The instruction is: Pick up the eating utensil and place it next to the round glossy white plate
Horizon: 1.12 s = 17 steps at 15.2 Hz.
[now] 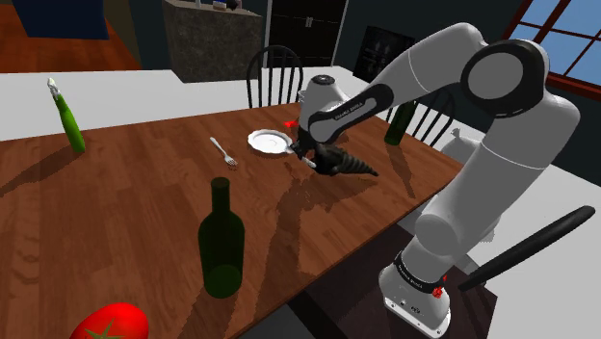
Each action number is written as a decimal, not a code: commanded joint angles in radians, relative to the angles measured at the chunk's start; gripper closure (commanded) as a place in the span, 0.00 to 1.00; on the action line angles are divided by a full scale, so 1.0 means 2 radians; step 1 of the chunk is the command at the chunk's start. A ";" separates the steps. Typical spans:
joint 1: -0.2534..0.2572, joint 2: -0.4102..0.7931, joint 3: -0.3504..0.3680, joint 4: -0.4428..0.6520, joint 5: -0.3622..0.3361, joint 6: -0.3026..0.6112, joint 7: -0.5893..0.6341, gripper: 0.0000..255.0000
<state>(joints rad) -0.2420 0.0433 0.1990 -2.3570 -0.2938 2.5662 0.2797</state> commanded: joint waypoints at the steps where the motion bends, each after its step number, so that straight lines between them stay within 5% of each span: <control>1: -0.001 0.016 -0.003 -0.006 -0.010 -0.006 0.011 1.00; 12: 0.003 0.035 -0.009 -0.009 -0.026 0.015 0.025 1.00; 13: 0.004 0.037 -0.010 -0.011 -0.029 0.019 0.028 0.00; 17: 0.003 0.041 -0.012 -0.011 -0.034 0.024 0.029 0.00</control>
<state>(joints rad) -0.2337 0.1237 0.1763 -2.3766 -0.3626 2.6304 0.3396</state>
